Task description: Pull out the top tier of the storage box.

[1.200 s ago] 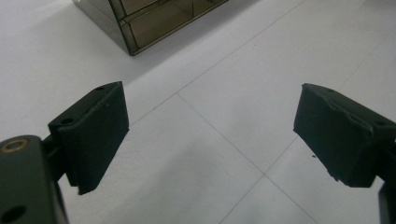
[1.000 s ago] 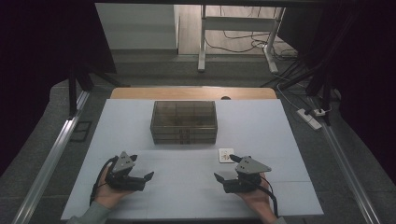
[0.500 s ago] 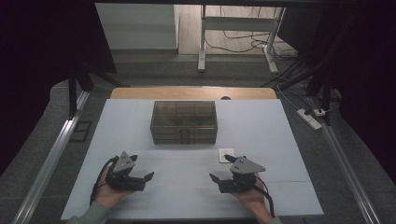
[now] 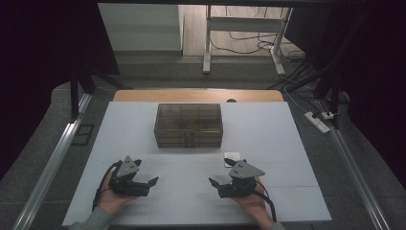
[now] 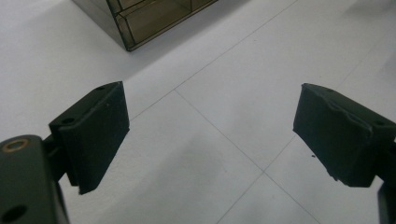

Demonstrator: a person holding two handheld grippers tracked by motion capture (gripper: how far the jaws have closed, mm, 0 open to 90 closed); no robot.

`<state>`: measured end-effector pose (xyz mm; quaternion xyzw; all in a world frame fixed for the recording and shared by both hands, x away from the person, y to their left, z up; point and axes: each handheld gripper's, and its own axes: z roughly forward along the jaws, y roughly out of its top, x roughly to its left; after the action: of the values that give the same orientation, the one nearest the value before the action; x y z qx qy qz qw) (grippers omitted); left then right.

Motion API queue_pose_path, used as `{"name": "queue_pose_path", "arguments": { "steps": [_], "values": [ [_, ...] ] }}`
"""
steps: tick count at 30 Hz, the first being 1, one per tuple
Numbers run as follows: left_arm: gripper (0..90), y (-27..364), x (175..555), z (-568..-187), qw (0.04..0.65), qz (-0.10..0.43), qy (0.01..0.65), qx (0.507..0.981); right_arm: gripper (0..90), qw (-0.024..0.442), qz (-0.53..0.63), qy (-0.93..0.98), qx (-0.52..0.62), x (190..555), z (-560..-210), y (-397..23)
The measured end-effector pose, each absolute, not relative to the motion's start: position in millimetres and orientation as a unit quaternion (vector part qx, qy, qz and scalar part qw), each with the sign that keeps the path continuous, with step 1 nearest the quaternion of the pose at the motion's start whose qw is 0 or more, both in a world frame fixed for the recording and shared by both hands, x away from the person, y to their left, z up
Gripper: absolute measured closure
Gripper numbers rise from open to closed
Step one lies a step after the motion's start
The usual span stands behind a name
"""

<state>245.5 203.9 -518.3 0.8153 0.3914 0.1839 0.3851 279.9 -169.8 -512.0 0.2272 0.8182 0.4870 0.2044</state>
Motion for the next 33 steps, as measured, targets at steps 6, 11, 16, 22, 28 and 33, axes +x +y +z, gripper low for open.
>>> {"name": "queue_pose_path", "arguments": {
  "steps": [6,11,16,22,28,33],
  "values": [
    [10.8,204,245,-518,0.386,0.186,0.391,0.815,13.6,0.206,0.488,0.818,0.225,280,-513,-164],
    [10.9,203,245,-518,0.385,0.185,0.39,0.816,13.7,0.203,0.489,0.818,0.224,279,-514,-157],
    [10.9,202,245,-519,0.383,0.183,0.39,0.817,13.7,0.204,0.486,0.823,0.212,276,-516,-153],
    [10.9,202,246,-520,0.381,0.18,0.39,0.819,13.7,0.205,0.483,0.825,0.21,275,-516,-150],
    [11.0,201,246,-520,0.377,0.181,0.39,0.821,13.7,0.209,0.488,0.821,0.21,275,-516,-149],
    [11.0,201,246,-521,0.375,0.18,0.388,0.822,13.7,0.221,0.479,0.825,0.202,273,-516,-146]
  ]
}}
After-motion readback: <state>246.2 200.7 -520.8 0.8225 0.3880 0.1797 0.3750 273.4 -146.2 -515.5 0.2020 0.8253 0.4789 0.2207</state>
